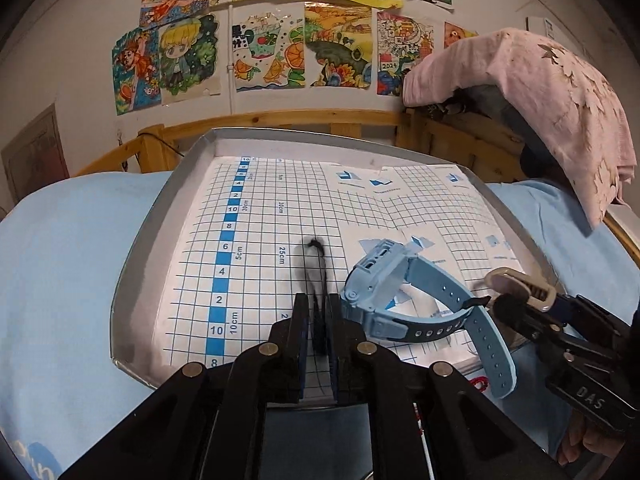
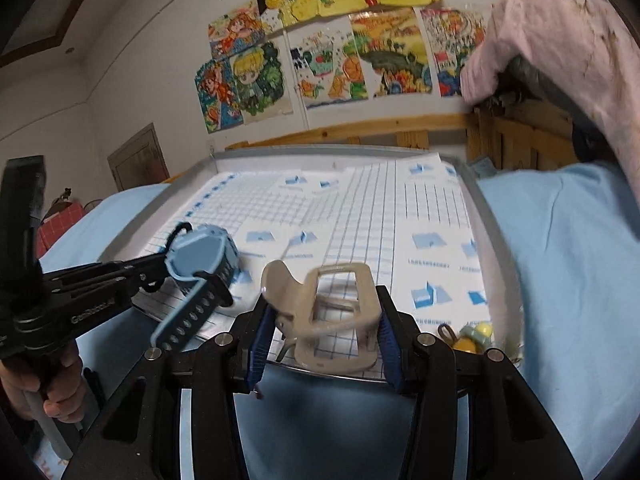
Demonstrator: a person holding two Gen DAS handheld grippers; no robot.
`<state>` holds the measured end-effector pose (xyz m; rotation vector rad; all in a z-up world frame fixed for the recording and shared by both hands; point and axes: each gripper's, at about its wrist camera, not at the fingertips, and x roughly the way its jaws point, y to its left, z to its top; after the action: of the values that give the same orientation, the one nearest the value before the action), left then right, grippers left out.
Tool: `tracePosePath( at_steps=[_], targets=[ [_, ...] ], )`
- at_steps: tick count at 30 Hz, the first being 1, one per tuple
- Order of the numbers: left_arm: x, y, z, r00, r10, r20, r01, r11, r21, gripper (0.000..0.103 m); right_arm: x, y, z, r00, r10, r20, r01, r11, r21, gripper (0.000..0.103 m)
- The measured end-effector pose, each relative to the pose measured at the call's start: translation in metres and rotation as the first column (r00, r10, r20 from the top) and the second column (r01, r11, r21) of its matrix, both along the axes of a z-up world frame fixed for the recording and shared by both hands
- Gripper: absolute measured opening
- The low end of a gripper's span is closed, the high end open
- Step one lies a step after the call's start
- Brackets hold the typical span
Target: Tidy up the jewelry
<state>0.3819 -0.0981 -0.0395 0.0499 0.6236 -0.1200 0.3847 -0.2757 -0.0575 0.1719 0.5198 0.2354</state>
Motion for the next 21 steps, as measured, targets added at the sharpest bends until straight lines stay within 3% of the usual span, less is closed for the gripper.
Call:
tracePosePath(
  at_steps=[2, 5, 7, 8, 11, 12, 14, 16, 19, 21],
  targets=[
    [-0.004, 0.000, 0.001, 1.000, 0.008, 0.005, -0.008, 1.000, 0.002, 0.015, 0.000, 0.001, -0.002, 1.000, -0.002, -0.005, 0.002, 1.000, 0.000, 0.043],
    [-0.015, 0.001, 0.005, 1.000, 0.017, 0.022, -0.017, 1.000, 0.002, 0.035, -0.001, 0.002, -0.001, 1.000, -0.003, 0.000, 0.003, 1.000, -0.002, 0.052],
    [-0.023, 0.004, 0.012, 0.998, 0.030, 0.046, -0.030, 1.000, 0.000, 0.069, -0.005, 0.002, 0.002, 1.000, -0.011, 0.013, 0.011, 1.000, -0.009, 0.057],
    [-0.028, 0.006, 0.015, 0.997, 0.040, 0.063, -0.040, 0.999, -0.004, 0.073, -0.007, 0.002, 0.003, 1.000, -0.017, 0.018, 0.018, 1.000, -0.013, 0.058],
    [-0.048, 0.013, 0.029, 0.994, 0.059, 0.097, -0.056, 0.998, -0.038, 0.075, -0.019, 0.000, 0.013, 0.999, -0.042, 0.027, 0.043, 0.999, -0.029, 0.062],
    [-0.057, 0.016, 0.035, 0.993, 0.061, 0.097, -0.057, 0.997, -0.049, 0.076, -0.026, 0.000, 0.018, 0.998, -0.047, 0.043, 0.048, 0.998, -0.035, 0.068],
    [-0.074, 0.022, 0.048, 0.990, 0.070, 0.123, -0.062, 0.996, -0.063, 0.086, -0.040, 0.000, 0.030, 0.995, -0.053, 0.080, 0.058, 0.997, -0.051, 0.083],
    [-0.104, 0.032, 0.066, 0.972, 0.113, 0.204, -0.099, 0.992, -0.078, 0.103, -0.061, 0.001, 0.047, 0.985, -0.047, 0.165, 0.053, 0.998, -0.031, 0.093],
    [-0.142, 0.046, 0.089, 0.949, 0.134, 0.286, -0.107, 0.988, -0.108, 0.103, -0.096, 0.003, 0.076, 0.956, -0.048, 0.291, 0.050, 0.999, 0.000, 0.102],
    [-0.166, 0.055, 0.102, 0.939, 0.138, 0.315, -0.108, 0.988, -0.113, 0.103, -0.119, 0.009, 0.093, 0.935, -0.049, 0.350, 0.052, 0.999, 0.002, 0.102]
  ],
)
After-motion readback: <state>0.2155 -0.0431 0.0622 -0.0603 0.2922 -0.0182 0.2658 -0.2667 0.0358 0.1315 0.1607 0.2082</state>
